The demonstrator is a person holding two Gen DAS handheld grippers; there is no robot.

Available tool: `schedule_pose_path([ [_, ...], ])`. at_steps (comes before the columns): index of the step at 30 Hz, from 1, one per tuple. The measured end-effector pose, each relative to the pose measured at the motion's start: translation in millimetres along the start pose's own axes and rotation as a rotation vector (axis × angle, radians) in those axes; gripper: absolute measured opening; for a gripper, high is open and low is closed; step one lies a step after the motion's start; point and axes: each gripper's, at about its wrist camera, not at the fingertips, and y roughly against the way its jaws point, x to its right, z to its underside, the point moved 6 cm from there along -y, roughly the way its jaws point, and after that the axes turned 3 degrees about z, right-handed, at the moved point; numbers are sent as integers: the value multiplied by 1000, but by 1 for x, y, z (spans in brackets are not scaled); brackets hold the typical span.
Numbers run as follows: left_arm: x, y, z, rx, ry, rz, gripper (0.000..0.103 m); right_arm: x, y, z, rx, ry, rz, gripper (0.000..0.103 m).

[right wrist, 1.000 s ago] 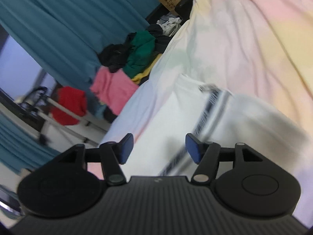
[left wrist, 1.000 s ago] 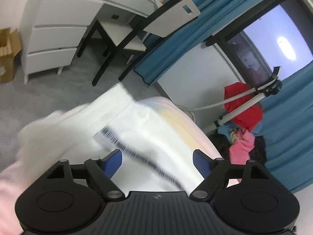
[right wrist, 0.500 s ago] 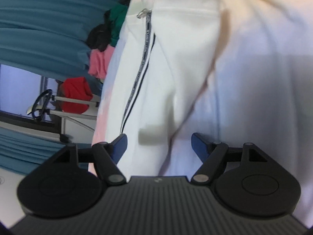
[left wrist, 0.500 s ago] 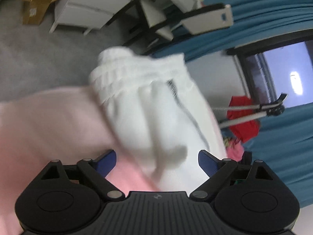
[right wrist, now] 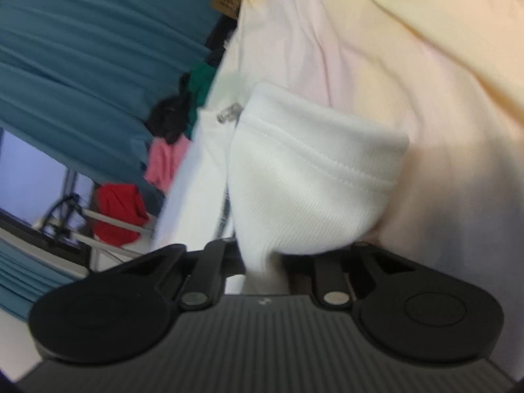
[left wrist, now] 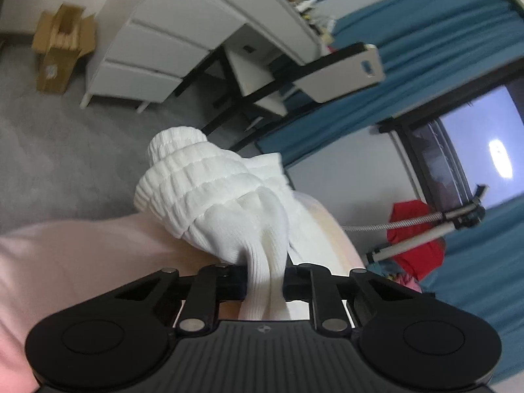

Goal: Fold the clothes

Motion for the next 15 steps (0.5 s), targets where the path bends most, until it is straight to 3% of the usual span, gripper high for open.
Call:
schedule_pose_path([
  [5, 21, 33, 3, -1, -67, 15, 16, -10, 34, -9, 13, 52, -42, 16],
  [15, 25, 128, 49, -91, -142, 62, 16, 71, 106, -50, 16, -161, 9, 16],
])
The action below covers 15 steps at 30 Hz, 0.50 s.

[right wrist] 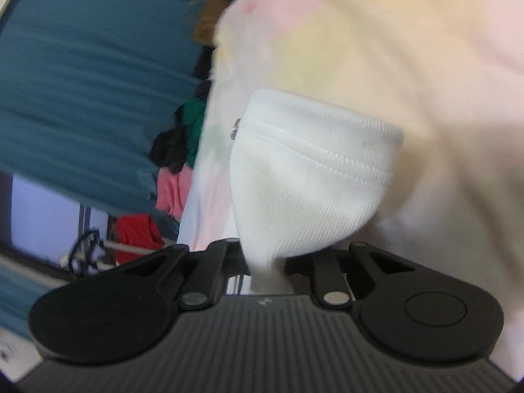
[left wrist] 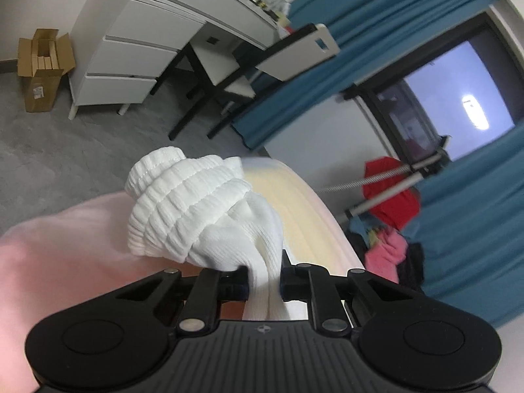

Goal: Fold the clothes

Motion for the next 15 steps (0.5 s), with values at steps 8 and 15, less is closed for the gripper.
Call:
schedule_pose_path([
  [8, -38, 29, 57, -89, -98, -85, 19, 56, 10, -10, -10, -30, -9, 16],
  [15, -31, 46, 78, -112, -227, -105, 57, 56, 9, -8, 4, 8, -12, 19],
])
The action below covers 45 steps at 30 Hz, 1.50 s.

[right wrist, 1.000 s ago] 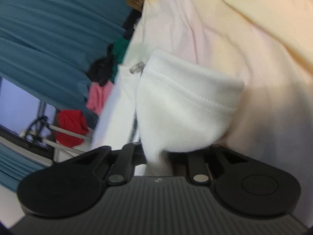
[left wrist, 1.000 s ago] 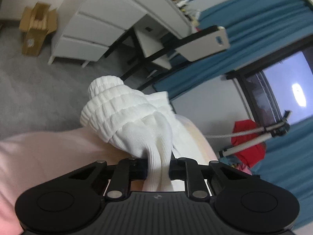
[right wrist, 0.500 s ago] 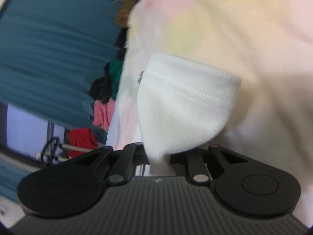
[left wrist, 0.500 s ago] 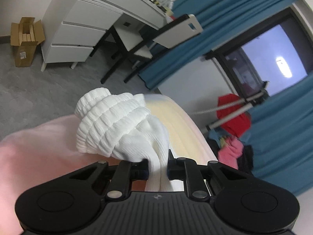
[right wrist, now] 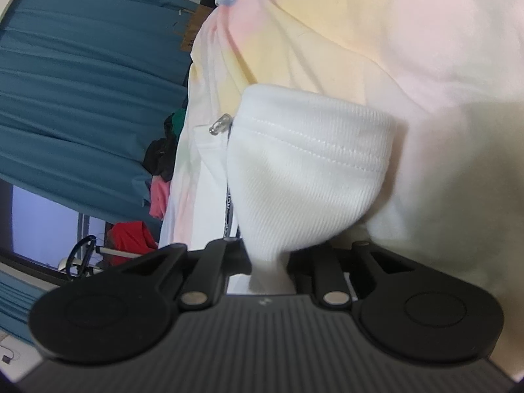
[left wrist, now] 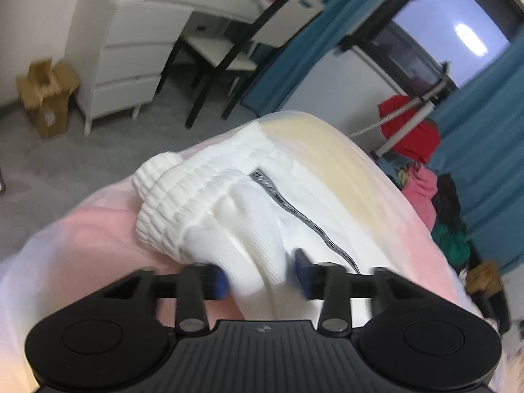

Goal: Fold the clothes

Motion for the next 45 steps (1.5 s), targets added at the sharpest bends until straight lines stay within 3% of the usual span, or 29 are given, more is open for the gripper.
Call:
schedule_pose_path([
  [1, 4, 2, 4, 1, -18, 4, 70, 1, -1, 0, 1, -3, 3, 20],
  [2, 1, 0, 5, -9, 24, 23, 75, 1, -1, 0, 1, -7, 6, 22],
  [6, -15, -14, 7, -45, 226, 92, 78, -2, 2, 0, 10, 7, 48, 28],
  [8, -32, -20, 5, -21, 338, 89, 75, -13, 13, 2, 54, 68, 109, 51],
  [10, -48, -25, 5, 13, 447, 85, 74, -27, 27, 7, 114, 169, 176, 67],
  [13, -60, -32, 3, 42, 524, 113, 70, -48, 50, 12, 204, 321, 276, 72],
  [18, -66, -28, 0, 98, 474, 54, 60, -92, 98, 32, 399, 571, 373, 72],
  [22, -57, -29, -5, 121, 389, 20, 37, -153, 123, 73, 531, 815, 261, 81],
  [24, -51, -28, -7, 139, 368, 18, 33, -177, 118, 102, 447, 871, 157, 81],
  [26, -45, -29, -10, 155, 350, 12, 27, -190, 110, 142, 305, 929, 66, 80],
  [28, -39, -28, -14, 167, 332, 8, 22, -200, 97, 188, 166, 1018, 15, 80],
  [33, -28, -25, -30, 191, 306, 26, 17, -198, 76, 295, -68, 1193, -62, 79],
  [40, -33, -1, -54, 247, 333, 59, 15, -189, 61, 372, -222, 1284, -96, 79],
  [45, -54, 31, -83, 360, 285, 24, 15, -173, 69, 411, -318, 1312, -115, 79],
])
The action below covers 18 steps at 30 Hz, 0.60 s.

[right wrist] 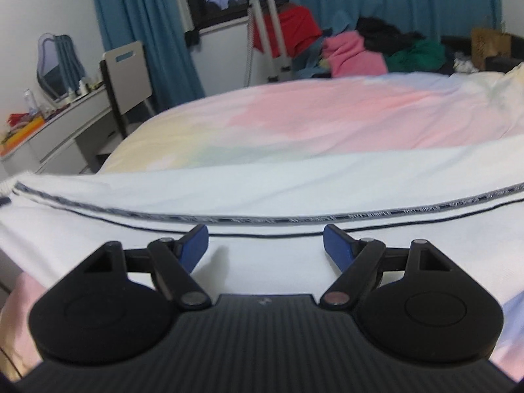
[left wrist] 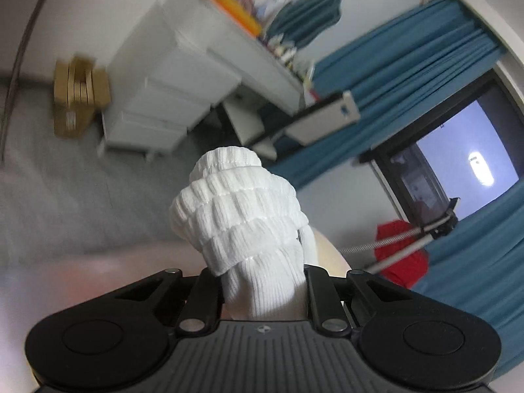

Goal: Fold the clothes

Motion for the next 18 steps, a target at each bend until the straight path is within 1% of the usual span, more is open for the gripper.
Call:
schedule_pose_path([
  [1, -2, 5, -6, 26, -37, -15, 15, -7, -1, 5, -13, 6, -13, 79],
  [3, 0, 8, -9, 33, -91, -31, 15, -21, -17, 13, -46, 31, -34, 81],
  [6, 12, 13, -6, 55, -181, -56, 15, -30, -25, 19, -43, 87, -13, 81],
  [9, 49, 22, 2, 119, -303, -58, 15, -22, -19, 8, -61, 26, -38, 79],
  [11, 80, 32, 13, 161, -380, -45, 15, -5, -10, -6, -52, -42, -31, 79],
  [14, 135, 44, 42, 233, -514, -29, 15, 30, 5, -25, -26, -153, 12, 79],
  [18, 206, 61, 89, 318, -608, 19, 15, 87, 28, -42, 28, -340, 48, 79],
])
